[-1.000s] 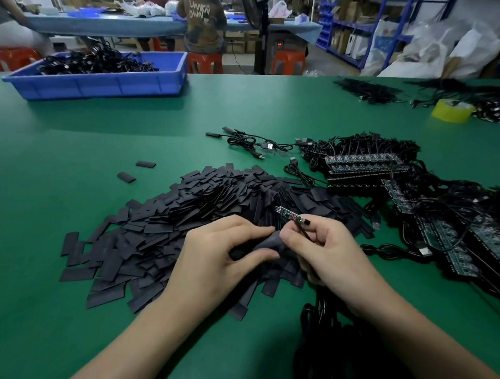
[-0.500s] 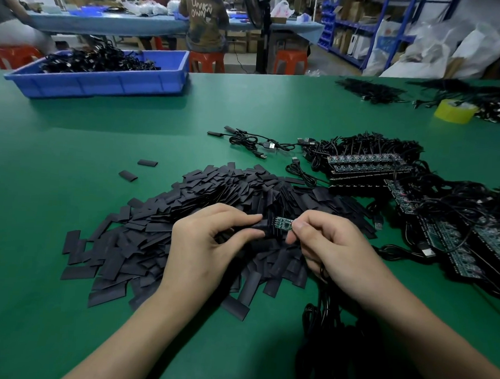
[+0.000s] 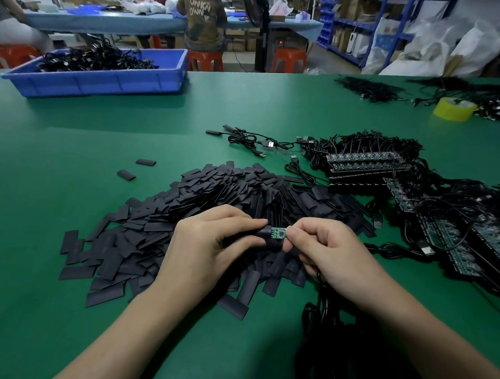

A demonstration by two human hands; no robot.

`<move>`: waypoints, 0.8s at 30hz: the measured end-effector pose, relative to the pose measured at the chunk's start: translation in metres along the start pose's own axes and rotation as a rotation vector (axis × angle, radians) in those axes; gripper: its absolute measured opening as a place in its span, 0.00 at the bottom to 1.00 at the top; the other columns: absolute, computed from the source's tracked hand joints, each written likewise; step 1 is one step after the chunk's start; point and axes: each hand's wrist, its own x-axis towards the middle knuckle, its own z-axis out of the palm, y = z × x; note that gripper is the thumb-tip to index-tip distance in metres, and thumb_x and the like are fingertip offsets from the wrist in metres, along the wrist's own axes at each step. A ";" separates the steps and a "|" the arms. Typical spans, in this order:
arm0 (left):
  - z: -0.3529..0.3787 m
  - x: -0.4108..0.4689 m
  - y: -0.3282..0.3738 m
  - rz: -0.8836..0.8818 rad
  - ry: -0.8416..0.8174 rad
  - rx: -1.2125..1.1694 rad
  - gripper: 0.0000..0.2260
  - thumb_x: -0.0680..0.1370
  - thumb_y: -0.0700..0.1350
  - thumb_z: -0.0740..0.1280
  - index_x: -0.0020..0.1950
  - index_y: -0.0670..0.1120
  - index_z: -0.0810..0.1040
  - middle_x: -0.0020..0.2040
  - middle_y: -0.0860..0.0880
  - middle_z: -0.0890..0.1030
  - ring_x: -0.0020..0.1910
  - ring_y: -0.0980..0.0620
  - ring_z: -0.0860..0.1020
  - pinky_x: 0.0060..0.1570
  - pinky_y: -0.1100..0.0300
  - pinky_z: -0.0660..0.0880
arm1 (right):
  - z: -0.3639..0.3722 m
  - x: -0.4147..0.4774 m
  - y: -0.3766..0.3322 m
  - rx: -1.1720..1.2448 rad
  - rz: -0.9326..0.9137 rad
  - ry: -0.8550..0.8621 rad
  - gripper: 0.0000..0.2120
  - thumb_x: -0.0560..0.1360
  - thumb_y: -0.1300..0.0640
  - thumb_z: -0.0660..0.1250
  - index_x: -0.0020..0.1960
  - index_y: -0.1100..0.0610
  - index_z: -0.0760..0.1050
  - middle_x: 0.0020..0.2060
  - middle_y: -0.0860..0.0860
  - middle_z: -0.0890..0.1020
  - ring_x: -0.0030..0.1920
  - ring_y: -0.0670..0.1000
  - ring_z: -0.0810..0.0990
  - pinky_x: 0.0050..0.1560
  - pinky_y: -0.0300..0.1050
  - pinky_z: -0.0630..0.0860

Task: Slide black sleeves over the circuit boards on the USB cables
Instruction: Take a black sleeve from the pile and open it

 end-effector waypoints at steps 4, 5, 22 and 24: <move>0.000 0.002 -0.001 -0.012 -0.057 -0.028 0.12 0.73 0.48 0.77 0.55 0.48 0.88 0.48 0.55 0.85 0.46 0.62 0.81 0.50 0.70 0.75 | -0.002 0.000 0.000 0.065 0.046 -0.024 0.16 0.85 0.51 0.62 0.40 0.52 0.79 0.24 0.44 0.67 0.24 0.45 0.65 0.26 0.33 0.64; 0.000 0.002 -0.001 -0.016 -0.067 -0.034 0.12 0.73 0.48 0.76 0.55 0.48 0.88 0.48 0.55 0.85 0.46 0.62 0.81 0.50 0.72 0.74 | -0.003 0.000 0.000 0.069 0.054 -0.025 0.16 0.85 0.51 0.62 0.40 0.52 0.80 0.24 0.44 0.67 0.25 0.46 0.65 0.26 0.34 0.63; 0.001 0.000 -0.001 0.039 -0.097 0.006 0.11 0.73 0.44 0.79 0.55 0.46 0.88 0.49 0.54 0.86 0.48 0.60 0.83 0.52 0.66 0.78 | -0.004 0.000 -0.001 0.265 0.179 -0.107 0.17 0.84 0.51 0.63 0.39 0.53 0.81 0.25 0.47 0.64 0.23 0.47 0.61 0.23 0.39 0.58; 0.002 -0.001 -0.002 0.062 -0.102 0.033 0.11 0.74 0.46 0.78 0.56 0.46 0.87 0.50 0.54 0.85 0.48 0.59 0.83 0.52 0.62 0.79 | -0.004 0.000 -0.001 0.277 0.195 -0.113 0.17 0.84 0.52 0.63 0.39 0.54 0.81 0.25 0.47 0.64 0.23 0.46 0.61 0.23 0.38 0.59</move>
